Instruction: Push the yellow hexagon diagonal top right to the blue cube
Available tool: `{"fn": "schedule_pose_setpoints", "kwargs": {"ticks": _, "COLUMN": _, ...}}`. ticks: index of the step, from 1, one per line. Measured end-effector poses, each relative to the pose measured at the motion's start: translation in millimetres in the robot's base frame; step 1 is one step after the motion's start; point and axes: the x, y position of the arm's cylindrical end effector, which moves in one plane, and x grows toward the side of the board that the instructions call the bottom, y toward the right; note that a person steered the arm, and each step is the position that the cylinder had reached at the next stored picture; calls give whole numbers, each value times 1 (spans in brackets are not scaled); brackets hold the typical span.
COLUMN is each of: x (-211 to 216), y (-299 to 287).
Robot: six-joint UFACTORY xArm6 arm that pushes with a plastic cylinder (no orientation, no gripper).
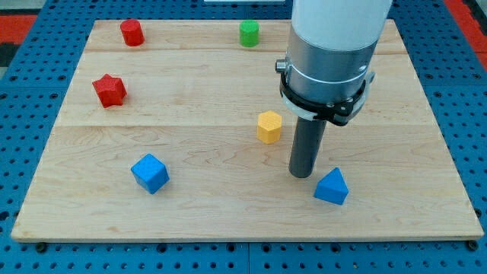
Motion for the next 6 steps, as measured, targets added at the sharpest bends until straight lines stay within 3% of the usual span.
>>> {"fn": "schedule_pose_setpoints", "kwargs": {"ticks": 2, "x": -49, "y": 8}}
{"fn": "schedule_pose_setpoints", "kwargs": {"ticks": 4, "x": -68, "y": -67}}
{"fn": "schedule_pose_setpoints", "kwargs": {"ticks": 6, "x": -104, "y": -70}}
